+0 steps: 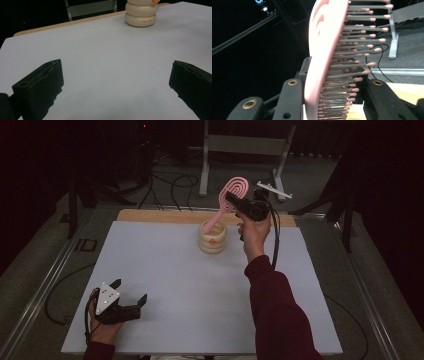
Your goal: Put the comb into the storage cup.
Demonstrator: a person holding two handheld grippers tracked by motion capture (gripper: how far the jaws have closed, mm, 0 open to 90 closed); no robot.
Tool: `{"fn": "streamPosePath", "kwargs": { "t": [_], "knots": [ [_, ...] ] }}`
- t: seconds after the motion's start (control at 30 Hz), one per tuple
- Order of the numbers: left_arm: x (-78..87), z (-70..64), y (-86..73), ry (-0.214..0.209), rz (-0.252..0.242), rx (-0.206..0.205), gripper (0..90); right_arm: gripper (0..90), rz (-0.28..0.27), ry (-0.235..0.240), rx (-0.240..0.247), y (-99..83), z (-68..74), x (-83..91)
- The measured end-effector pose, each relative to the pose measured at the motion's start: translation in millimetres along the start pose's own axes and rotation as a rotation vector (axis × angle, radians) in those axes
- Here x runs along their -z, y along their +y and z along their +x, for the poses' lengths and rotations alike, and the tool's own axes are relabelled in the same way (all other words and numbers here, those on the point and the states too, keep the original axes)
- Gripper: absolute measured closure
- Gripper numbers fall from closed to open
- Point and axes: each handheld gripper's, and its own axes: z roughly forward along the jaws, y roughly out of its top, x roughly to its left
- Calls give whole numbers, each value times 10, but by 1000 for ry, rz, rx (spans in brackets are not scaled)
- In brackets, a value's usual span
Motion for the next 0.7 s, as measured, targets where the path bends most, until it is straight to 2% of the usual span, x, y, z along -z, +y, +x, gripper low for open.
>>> {"fn": "streamPosePath", "kwargs": {
  "t": [0.33,0.7],
  "knots": [
    [1,0,0,1,0,0,1,638,-28,-41,0,19,-35,30],
    [3,-2,0,3,0,-2,1,638,-18,-67,28,-2,-56,17]
  ]
}}
